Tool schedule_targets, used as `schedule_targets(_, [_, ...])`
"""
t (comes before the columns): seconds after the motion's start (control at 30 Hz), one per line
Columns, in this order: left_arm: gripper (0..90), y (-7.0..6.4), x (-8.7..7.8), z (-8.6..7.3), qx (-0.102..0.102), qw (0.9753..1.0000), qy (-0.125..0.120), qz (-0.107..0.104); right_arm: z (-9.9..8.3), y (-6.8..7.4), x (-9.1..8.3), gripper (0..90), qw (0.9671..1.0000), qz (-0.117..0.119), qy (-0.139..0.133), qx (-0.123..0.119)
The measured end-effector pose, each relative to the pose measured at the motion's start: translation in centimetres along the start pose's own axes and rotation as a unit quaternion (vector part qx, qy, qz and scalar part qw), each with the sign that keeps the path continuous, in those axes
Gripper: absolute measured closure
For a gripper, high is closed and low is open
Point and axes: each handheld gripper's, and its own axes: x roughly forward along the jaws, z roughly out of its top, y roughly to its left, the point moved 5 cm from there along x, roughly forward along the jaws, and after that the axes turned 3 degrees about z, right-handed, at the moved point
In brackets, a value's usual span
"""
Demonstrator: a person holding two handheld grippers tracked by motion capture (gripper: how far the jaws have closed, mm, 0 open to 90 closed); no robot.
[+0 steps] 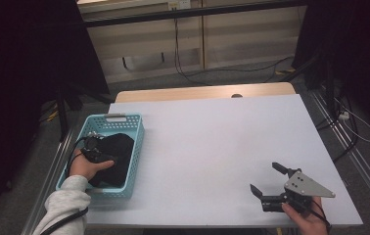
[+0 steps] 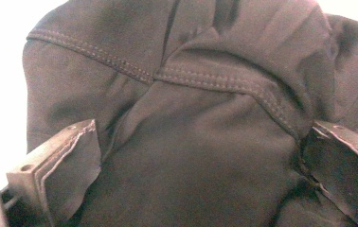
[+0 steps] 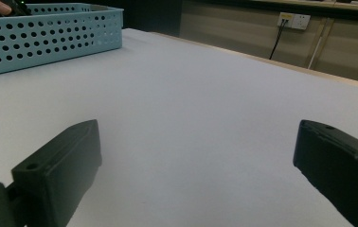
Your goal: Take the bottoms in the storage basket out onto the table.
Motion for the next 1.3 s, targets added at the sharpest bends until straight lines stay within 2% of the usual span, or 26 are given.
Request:
schedule_targets(0.03, [0.0,-0.1,0.2,0.0,-0.008,0.9999,-0.011,0.001,0.0,0.0,0.0,0.9,1.0,0.001,0.0,0.0])
schedule_targets(0.07, [0.0,0.0,0.2,0.0,0.0,1.0,-0.005,0.001,0.0,0.0,-0.1,0.9,1.0,0.001,0.001,0.0])
schedule_targets(0.23, [0.0,-0.3,0.5,-0.1,-0.007,0.9999,-0.013,0.009,-0.1,-0.1,-0.2,0.9,1.0,-0.001,0.0,0.002])
schedule_targets(0.53, [0.2,-1.4,1.0,0.4,-0.019,0.9994,0.019,0.022,0.0,-0.1,-0.3,0.9,1.0,-0.001,-0.001,0.0])
schedule_targets(0.73, [8.8,-2.5,0.8,0.9,-0.021,0.9986,0.041,0.028,-0.1,-0.1,-0.2,0.9,1.0,0.001,0.001,-0.001])
schedule_targets(0.87, [18.9,-2.8,0.5,1.0,-0.022,0.9985,0.045,0.022,0.0,0.0,-0.2,0.9,1.0,0.004,0.0,-0.002])
schedule_targets(0.93, [26.9,-2.9,0.3,1.1,-0.021,0.9988,0.043,0.015,0.0,0.0,-0.2,0.9,1.0,0.005,0.001,-0.002])
schedule_targets(1.0, [46.2,-3.2,0.1,1.2,-0.035,0.9985,0.039,-0.015,0.0,0.0,-0.1,0.9,1.0,0.005,0.0,-0.002])
schedule_targets(1.03, [53.4,-3.3,0.1,1.2,-0.039,0.9983,0.039,-0.018,0.0,0.0,-0.1,0.9,1.0,0.005,0.0,-0.002])
schedule_targets(1.1, [60.3,-3.4,0.1,1.2,-0.042,0.9978,0.043,-0.027,0.0,0.0,0.0,0.9,1.0,0.006,0.0,-0.002])
schedule_targets(1.13, [63.4,-3.4,0.1,1.2,-0.051,0.9972,0.045,-0.032,0.0,0.0,0.0,0.9,1.0,0.006,0.0,-0.003])
schedule_targets(1.23, [66.8,-3.3,0.1,1.2,-0.054,0.9968,0.043,-0.041,0.0,0.1,0.0,0.9,1.0,0.007,0.001,-0.004])
schedule_targets(1.3, [68.4,-3.3,0.1,1.2,-0.064,0.9962,0.04,-0.044,0.0,0.0,0.0,0.9,1.0,0.007,0.001,-0.003])
